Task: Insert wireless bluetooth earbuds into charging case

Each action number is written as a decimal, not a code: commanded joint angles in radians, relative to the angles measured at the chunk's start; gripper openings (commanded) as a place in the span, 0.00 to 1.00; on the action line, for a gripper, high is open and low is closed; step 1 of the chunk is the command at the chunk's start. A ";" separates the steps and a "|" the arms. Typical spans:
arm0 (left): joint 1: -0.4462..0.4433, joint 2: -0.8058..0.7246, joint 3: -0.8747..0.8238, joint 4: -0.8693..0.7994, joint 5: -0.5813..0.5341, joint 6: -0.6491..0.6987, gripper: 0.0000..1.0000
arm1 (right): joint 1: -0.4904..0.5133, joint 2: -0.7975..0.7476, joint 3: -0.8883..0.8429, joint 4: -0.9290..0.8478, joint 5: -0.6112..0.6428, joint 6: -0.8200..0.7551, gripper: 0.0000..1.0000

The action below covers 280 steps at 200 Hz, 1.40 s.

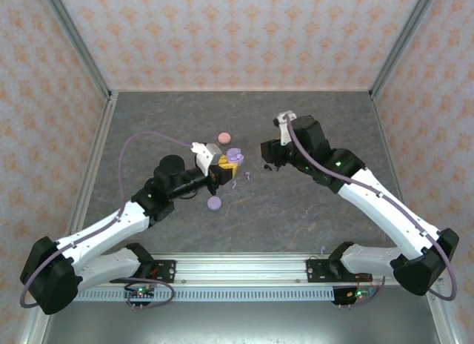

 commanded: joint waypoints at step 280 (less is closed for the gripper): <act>-0.006 -0.138 -0.052 -0.081 -0.059 0.101 0.00 | -0.203 0.003 -0.695 -0.449 -0.008 1.239 0.80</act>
